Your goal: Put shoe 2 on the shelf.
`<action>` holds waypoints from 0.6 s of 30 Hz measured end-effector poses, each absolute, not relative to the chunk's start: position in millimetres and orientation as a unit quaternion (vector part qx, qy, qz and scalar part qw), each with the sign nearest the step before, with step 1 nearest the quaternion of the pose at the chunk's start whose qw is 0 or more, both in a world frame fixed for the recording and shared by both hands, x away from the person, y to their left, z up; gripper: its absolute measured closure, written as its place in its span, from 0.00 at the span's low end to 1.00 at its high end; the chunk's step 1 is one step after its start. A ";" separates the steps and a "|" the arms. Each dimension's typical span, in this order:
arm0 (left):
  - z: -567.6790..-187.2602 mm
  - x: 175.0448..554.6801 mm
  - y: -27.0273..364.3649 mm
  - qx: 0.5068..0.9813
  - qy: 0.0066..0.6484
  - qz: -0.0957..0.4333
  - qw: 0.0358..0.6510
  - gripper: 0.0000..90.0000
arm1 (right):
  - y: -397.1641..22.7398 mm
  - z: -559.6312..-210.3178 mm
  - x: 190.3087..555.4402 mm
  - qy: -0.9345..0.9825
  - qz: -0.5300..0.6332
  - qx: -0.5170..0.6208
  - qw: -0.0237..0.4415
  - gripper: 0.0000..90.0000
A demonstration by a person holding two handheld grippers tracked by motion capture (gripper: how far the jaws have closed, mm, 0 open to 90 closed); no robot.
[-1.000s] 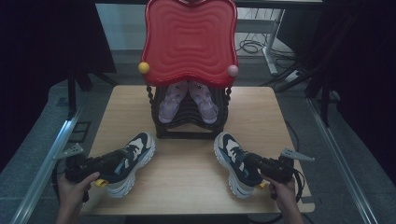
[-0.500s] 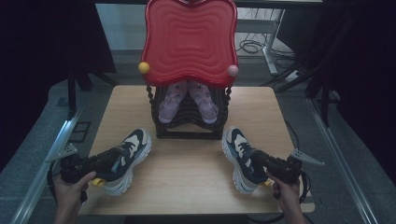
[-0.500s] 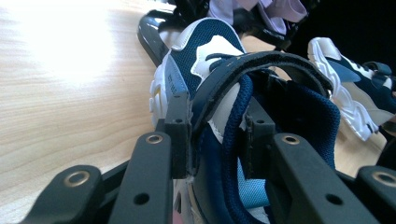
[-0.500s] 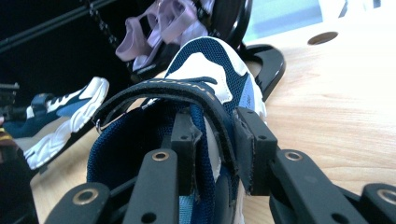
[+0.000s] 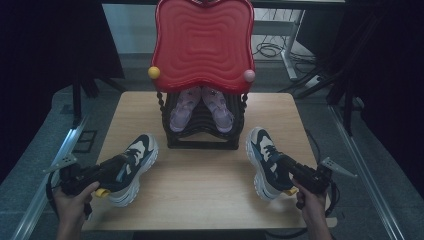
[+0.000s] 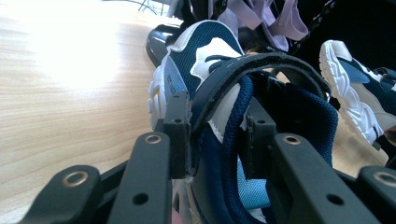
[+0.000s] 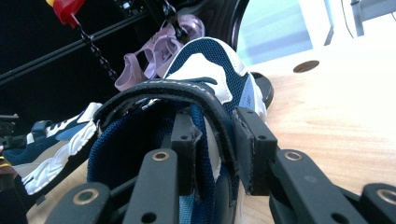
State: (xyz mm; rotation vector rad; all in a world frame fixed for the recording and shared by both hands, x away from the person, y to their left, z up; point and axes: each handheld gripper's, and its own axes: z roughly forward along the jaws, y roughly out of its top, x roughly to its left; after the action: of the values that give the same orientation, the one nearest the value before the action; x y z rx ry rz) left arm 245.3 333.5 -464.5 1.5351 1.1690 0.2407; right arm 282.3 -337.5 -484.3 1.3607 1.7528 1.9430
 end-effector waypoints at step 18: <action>-427.9 268.8 345.4 0.604 0.499 0.108 0.612 0.76 | -338.4 -453.3 301.9 0.560 0.681 0.453 0.132 0.79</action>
State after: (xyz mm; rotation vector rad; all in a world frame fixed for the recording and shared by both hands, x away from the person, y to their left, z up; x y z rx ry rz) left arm 268.8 345.4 -427.9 1.3944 1.1505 0.2485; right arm 301.9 -338.4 -453.3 1.3150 1.6250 1.9763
